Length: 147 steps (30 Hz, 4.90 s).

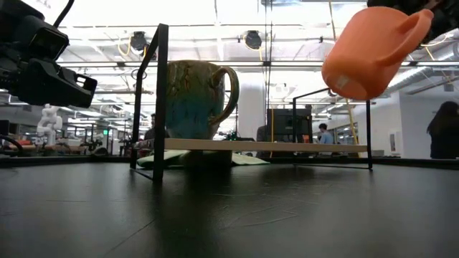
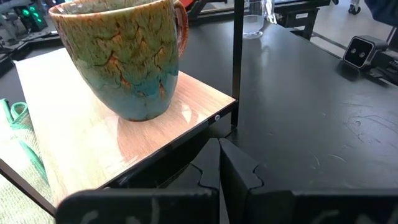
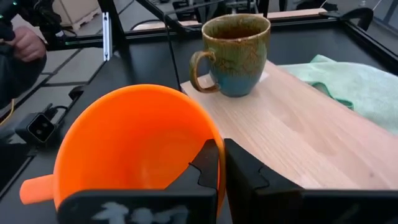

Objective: Stack small to large cups/mugs on shelf
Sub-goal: Put the orange mug on the shelf

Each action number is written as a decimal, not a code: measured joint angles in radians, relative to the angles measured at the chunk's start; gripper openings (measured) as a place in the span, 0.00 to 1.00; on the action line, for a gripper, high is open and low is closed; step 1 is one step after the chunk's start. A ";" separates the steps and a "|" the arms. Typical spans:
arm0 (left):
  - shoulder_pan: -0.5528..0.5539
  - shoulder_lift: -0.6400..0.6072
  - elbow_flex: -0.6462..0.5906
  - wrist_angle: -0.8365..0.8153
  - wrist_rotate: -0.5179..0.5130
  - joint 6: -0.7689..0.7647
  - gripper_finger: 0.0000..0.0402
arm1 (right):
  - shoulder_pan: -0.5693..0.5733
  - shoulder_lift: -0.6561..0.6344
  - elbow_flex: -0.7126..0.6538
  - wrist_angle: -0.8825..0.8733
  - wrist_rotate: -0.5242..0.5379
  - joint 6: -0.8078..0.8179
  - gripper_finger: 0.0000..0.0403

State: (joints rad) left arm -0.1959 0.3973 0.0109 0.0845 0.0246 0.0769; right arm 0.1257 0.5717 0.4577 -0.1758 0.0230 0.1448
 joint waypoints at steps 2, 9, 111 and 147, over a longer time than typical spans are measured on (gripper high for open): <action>0.000 0.000 0.000 0.000 0.000 0.000 0.01 | 0.000 -0.014 -0.014 0.000 0.000 0.000 0.00; 0.000 0.000 0.000 0.000 0.000 0.000 0.01 | 0.000 -0.029 -0.033 0.000 0.000 0.012 0.00; 0.000 0.001 0.000 -0.006 0.000 0.008 0.01 | -0.435 0.923 0.836 -0.463 -0.360 -0.576 0.00; 0.000 0.002 0.000 -0.006 0.001 0.015 0.01 | -0.445 0.994 0.844 -0.416 -0.371 -0.646 0.00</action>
State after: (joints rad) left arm -0.1959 0.3988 0.0109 0.0780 0.0254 0.0917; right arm -0.3195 1.5659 1.3022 -0.5921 -0.3477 -0.5011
